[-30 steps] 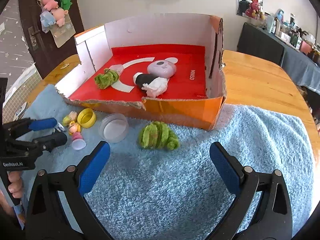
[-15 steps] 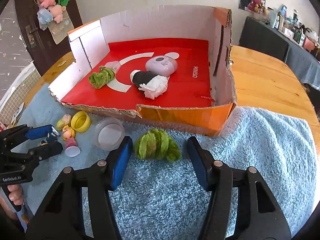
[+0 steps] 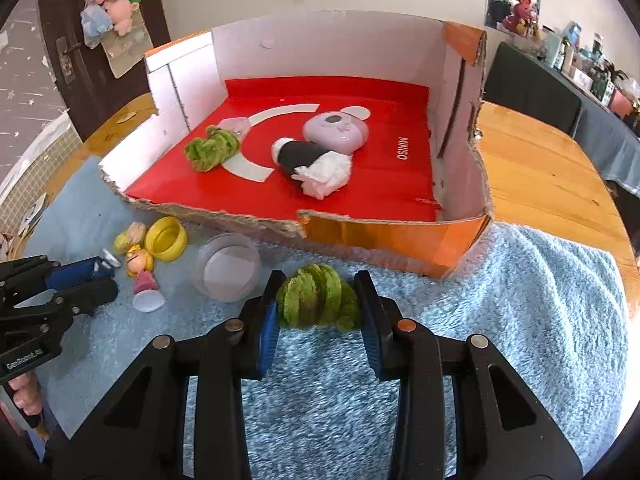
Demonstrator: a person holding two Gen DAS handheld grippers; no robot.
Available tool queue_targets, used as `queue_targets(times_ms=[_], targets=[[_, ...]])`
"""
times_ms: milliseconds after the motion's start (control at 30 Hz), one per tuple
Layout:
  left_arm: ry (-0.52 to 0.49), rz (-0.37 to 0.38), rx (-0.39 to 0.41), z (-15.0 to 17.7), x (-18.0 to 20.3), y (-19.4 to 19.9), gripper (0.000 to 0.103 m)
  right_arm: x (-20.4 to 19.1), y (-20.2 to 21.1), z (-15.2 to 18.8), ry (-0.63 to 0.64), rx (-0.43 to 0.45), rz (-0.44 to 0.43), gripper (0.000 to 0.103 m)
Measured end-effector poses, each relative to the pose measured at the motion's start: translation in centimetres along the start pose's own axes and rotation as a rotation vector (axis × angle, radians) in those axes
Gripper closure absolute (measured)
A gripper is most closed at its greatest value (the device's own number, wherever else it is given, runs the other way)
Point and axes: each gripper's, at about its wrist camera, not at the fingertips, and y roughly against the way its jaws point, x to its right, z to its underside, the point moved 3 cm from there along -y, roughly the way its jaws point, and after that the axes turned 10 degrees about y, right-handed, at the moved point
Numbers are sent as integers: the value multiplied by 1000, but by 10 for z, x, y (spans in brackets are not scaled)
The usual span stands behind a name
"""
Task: Organize objects
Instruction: 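Grasp the green yarn toy with the right gripper while the left grasps a blue-clothed figurine, then lift the green yarn toy and figurine and carry them toward the box with both grippers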
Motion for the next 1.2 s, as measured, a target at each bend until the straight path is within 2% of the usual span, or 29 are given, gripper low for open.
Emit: queue_targets(times_ms=[100,533,833,1200], targets=[[-15,-11,6,1,4,0,77,-7,4,1,15,8,-6,70],[6,41,9,7,9,6,77,-25,22,16,9,26,-89,69],[7,85,6,9,16,12,77,-33,30,21,16,30,-113,70],[-2,105,31,3,22,23,77,-42,34,16,33,46,-139,69]])
